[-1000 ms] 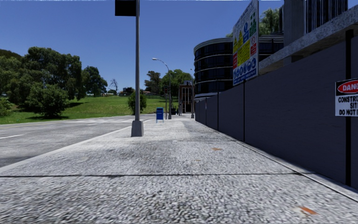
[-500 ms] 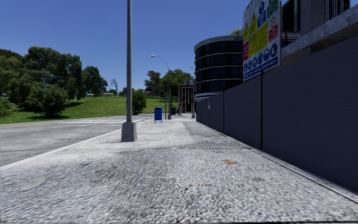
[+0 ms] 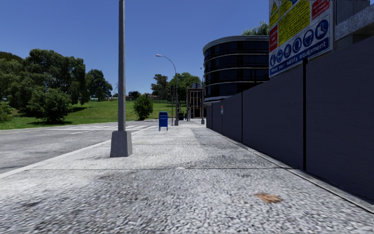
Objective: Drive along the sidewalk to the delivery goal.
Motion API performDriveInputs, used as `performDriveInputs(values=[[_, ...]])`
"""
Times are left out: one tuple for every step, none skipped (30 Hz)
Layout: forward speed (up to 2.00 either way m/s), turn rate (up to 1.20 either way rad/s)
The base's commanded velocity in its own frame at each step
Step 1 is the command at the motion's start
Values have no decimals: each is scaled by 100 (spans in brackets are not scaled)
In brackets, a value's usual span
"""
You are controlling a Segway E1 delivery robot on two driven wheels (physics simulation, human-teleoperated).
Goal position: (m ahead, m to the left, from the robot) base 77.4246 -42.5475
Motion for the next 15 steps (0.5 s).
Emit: performDriveInputs(values=[[200, 0], [200, 0], [200, 0], [200, 0], [200, 0], [200, 0], [200, 0], [200, 0], [200, 0], [200, 0], [200, 0], [200, 0], [200, 0], [200, 0], [200, 0]])
